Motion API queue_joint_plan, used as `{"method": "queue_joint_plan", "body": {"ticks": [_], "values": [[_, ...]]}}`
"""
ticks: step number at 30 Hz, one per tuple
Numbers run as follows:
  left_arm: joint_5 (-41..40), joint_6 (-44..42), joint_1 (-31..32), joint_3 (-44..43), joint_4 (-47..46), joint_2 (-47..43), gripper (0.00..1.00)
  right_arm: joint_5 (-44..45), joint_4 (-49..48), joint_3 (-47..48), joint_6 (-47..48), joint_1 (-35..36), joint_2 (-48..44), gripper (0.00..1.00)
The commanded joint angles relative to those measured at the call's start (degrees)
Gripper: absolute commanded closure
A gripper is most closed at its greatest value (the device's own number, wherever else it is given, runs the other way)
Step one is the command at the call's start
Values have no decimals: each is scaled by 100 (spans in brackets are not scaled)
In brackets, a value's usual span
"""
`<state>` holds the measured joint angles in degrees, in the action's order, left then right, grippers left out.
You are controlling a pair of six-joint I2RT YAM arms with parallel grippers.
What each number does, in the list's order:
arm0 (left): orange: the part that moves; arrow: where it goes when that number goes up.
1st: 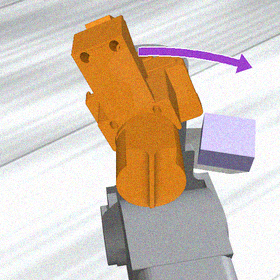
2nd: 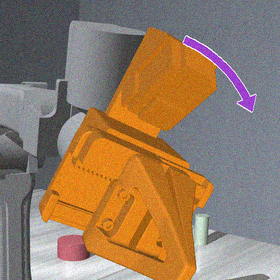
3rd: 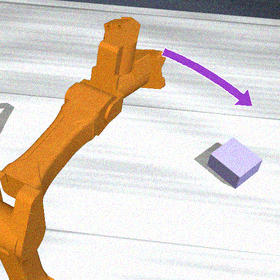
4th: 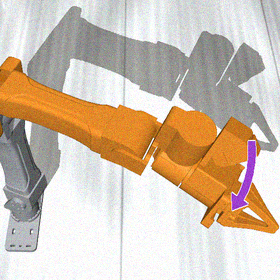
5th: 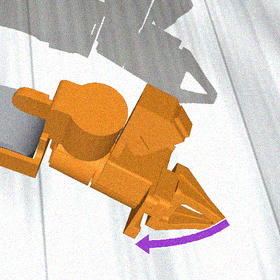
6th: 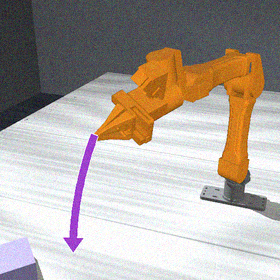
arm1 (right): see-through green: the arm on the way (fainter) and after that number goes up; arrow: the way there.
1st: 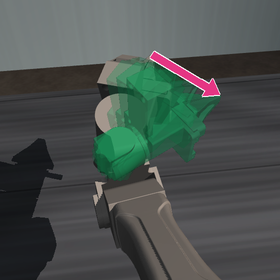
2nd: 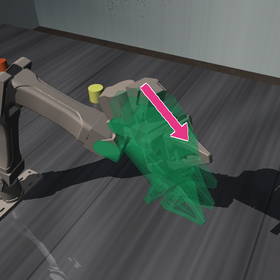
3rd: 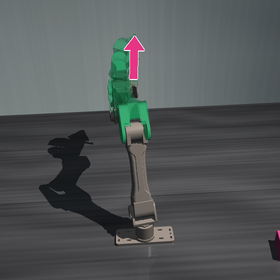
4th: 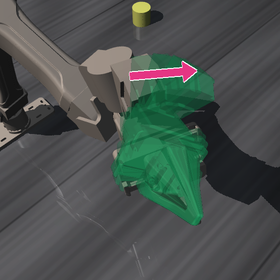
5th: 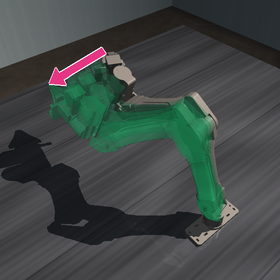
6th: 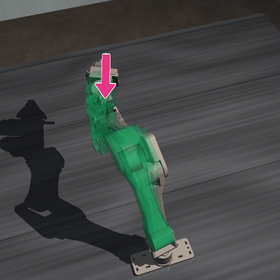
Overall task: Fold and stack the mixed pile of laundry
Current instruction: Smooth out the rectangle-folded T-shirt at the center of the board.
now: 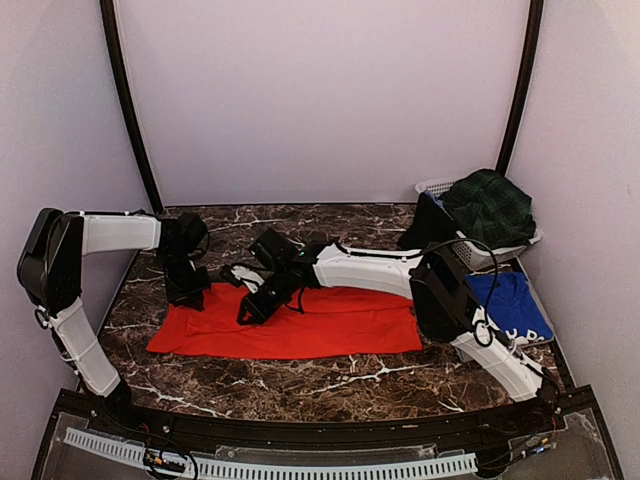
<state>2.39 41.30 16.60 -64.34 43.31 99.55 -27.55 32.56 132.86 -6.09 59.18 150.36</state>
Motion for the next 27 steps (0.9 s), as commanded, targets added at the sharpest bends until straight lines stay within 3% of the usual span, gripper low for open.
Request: {"method": "queue_joint_plan", "body": {"ticks": [1, 13, 23, 27], "values": [[27, -21, -51, 162, 32, -217, 96, -98, -467, -648, 397, 172, -566, 94], [200, -54, -60, 378, -156, -306, 97, 860, -1464, -1982, 1495, 486, -1084, 97], [709, -31, 72, 1018, 49, -1160, 100, 1111, -1569, -2070, 1418, 503, -1094, 88], [775, 40, 409, 1173, 231, -1473, 100, 1031, -1687, -2176, 1221, 479, -1259, 76]]}}
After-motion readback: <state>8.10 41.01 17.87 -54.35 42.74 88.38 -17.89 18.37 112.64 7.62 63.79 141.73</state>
